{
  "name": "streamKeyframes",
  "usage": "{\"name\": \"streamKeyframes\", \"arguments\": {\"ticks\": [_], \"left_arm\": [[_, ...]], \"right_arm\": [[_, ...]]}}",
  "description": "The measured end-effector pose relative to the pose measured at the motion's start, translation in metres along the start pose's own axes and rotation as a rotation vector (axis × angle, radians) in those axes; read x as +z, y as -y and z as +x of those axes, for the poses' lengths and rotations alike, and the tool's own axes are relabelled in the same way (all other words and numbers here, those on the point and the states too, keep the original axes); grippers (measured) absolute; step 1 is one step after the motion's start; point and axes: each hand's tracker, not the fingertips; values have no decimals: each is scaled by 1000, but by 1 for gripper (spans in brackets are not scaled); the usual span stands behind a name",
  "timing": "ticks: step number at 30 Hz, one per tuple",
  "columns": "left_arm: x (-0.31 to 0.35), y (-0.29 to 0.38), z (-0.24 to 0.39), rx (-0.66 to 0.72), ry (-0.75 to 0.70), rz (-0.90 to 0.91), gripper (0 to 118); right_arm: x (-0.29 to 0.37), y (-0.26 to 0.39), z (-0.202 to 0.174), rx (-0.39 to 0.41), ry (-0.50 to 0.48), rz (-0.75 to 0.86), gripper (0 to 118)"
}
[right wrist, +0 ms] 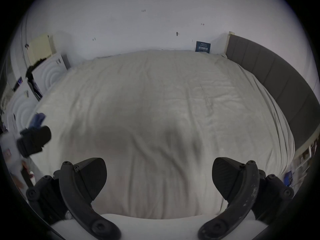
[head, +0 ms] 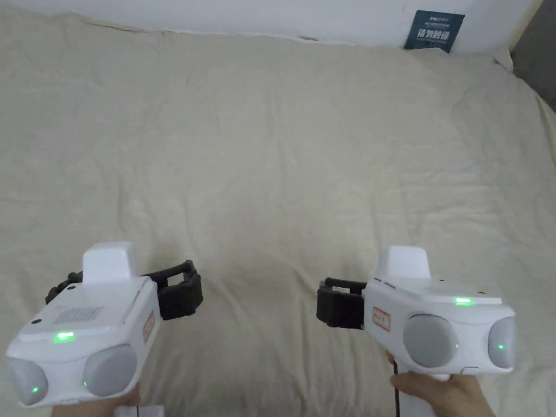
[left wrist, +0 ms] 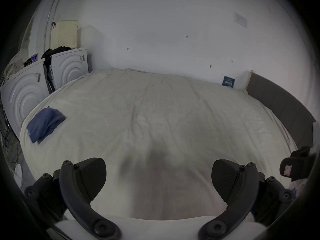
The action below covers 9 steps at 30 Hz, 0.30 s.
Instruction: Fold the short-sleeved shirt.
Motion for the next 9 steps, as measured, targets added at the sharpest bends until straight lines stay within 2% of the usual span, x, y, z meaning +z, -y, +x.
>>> {"name": "streamKeyframes", "arguments": {"ticks": [9], "left_arm": [[-150, -45, 15, -6, -43, -168, 118]], "right_arm": [[-146, -75, -6, -2, 73, 2, 118]]}}
